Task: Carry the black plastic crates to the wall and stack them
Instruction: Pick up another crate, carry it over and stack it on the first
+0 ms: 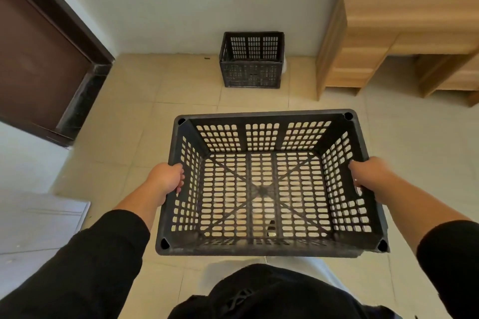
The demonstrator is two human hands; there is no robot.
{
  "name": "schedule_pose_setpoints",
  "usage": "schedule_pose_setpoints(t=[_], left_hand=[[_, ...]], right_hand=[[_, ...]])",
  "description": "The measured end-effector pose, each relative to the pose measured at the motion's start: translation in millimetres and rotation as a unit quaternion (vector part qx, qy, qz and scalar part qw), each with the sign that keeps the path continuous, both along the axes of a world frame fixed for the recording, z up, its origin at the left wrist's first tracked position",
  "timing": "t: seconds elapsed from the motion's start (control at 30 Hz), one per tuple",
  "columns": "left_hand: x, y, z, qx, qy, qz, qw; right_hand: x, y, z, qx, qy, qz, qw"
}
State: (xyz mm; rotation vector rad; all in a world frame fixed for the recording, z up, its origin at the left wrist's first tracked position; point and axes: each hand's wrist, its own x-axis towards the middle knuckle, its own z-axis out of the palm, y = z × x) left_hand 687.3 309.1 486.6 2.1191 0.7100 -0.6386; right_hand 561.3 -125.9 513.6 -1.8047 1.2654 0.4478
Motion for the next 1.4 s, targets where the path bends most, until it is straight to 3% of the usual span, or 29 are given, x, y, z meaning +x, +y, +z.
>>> schedule_pose_setpoints(t=[0.43, 0.97, 1.4], left_hand=[[240, -6, -2, -0.02, 0.001, 0.019, 1.0], [575, -101, -9, -0.027, -0.001, -0.048, 0.998], [742, -175, -18, -0.035, 0.005, 0.017, 0.999]], right_hand=[[247, -24, -12, -0.025, 0.001, 0.05, 0.998], [505, -95, -27, -0.064, 0.022, -0.031, 0.997], [720, -190, -30, -0.095, 0.012, 0.049, 0.994]])
